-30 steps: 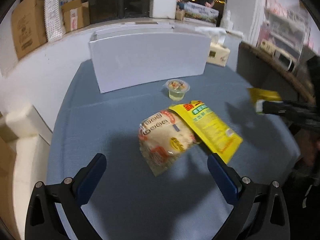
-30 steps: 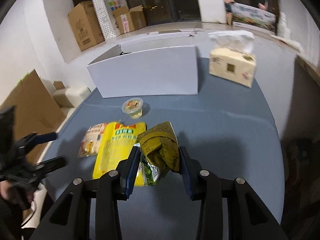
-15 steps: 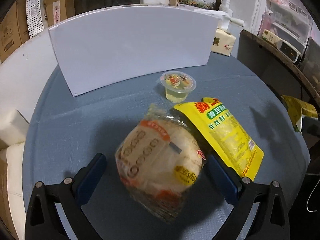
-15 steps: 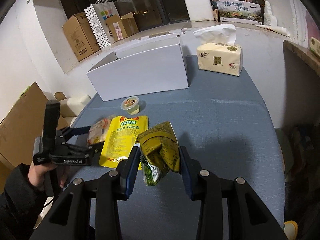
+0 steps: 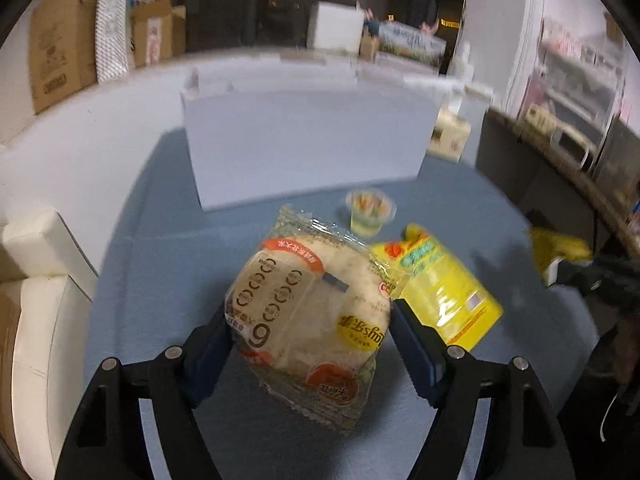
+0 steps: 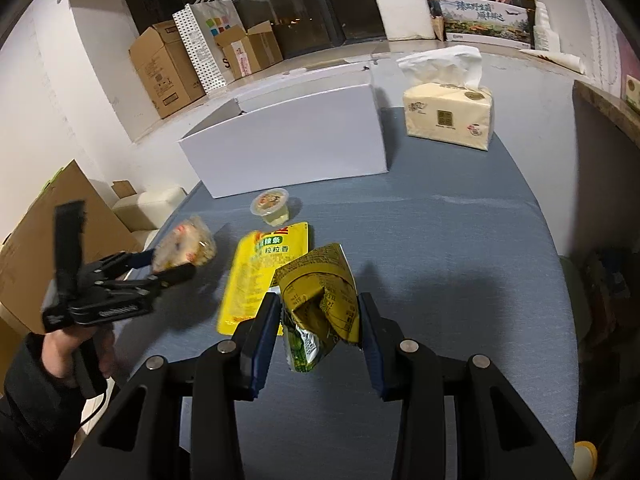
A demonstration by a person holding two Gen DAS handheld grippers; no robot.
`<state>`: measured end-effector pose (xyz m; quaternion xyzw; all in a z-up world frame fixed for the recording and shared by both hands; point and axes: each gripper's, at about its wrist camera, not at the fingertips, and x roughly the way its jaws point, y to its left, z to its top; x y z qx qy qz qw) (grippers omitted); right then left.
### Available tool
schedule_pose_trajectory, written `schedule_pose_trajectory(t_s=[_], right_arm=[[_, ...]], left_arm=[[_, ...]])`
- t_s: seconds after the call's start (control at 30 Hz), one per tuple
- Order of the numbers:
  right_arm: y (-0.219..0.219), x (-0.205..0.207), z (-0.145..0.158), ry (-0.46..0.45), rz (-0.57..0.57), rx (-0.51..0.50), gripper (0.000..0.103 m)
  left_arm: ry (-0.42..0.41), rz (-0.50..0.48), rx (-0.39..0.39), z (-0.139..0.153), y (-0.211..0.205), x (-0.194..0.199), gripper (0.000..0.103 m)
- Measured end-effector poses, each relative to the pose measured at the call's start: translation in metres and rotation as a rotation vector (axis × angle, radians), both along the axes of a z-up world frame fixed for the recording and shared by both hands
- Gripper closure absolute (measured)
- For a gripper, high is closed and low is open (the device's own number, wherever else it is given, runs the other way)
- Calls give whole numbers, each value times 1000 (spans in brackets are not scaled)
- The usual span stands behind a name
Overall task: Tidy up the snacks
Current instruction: 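Lower the bread roll and green packet into the white box, opening both grippers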
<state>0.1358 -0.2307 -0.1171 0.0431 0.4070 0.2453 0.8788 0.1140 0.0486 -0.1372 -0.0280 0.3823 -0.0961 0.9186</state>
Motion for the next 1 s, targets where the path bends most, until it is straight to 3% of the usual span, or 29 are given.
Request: schedule_pose_trajectory(t_s=[0.17, 0.3, 0.43, 0.6, 0.8, 1.0], right_arm=[[11, 8, 15, -35, 13, 24, 60], [27, 29, 46, -96, 35, 41, 60], [44, 73, 83, -167, 30, 73, 60], [65, 134, 114, -238, -50, 62, 60], [96, 197, 105, -194, -51, 3, 60], [111, 238, 91, -159, -44, -49, 58]], left_arm=[[-87, -8, -36, 42, 5, -4, 23], [-136, -22, -112, 72, 12, 19, 23], [-191, -20, -84, 94, 7, 66, 23], [-179, 3, -105, 106, 20, 137, 23], [-151, 40, -80, 105, 31, 192, 23], [-102, 71, -17, 88, 36, 224, 18]])
